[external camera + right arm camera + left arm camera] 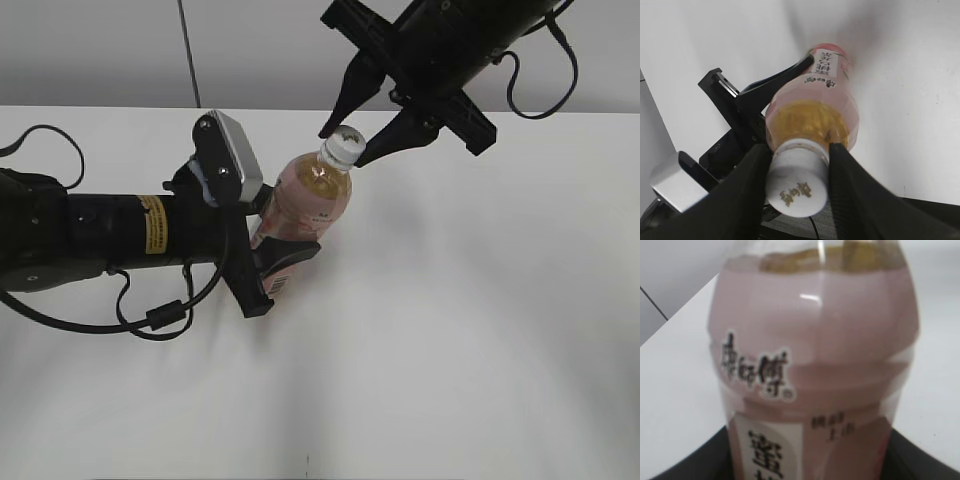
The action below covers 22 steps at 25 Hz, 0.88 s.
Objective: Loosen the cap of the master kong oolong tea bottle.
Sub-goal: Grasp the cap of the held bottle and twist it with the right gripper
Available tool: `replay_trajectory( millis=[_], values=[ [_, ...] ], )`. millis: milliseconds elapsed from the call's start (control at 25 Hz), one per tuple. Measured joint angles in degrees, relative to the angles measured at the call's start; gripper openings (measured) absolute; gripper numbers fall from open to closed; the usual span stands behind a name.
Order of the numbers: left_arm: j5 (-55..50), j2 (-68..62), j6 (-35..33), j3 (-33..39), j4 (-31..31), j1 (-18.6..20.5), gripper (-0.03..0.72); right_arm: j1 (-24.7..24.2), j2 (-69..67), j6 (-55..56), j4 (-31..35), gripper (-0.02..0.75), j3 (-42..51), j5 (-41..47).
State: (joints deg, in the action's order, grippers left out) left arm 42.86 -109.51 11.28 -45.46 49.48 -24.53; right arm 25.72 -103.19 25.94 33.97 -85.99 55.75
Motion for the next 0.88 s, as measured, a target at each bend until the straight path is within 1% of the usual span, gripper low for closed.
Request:
replay_trajectory(
  millis=[160,320,400,560,800,880],
  values=[
    [0.00,0.00,0.00,0.00,0.00,0.00,0.386,0.00,0.00,-3.47,0.00,0.284,0.00,0.00],
    [-0.04,0.00,0.00,0.00,0.06,0.00,0.386,0.00,0.00,-15.11,0.09,0.284,0.00,0.00],
    [-0.04,0.00,0.00,0.00,0.06,0.00,0.386,0.00,0.00,-23.52,0.09,0.284,0.00,-0.12],
    [-0.06,0.00,0.00,0.00,0.10,0.00,0.386,0.00,0.00,-43.69,0.31,0.284,0.00,-0.30],
    [-0.21,0.00,0.00,0.00,0.10,0.00,0.386,0.26,0.00,-78.59,0.76,0.283,0.00,-0.20],
    [-0.26,0.00,0.00,0.00,0.10,0.00,0.386,0.26,0.00,-88.34,1.42,0.283,0.00,-0.25]
  ],
)
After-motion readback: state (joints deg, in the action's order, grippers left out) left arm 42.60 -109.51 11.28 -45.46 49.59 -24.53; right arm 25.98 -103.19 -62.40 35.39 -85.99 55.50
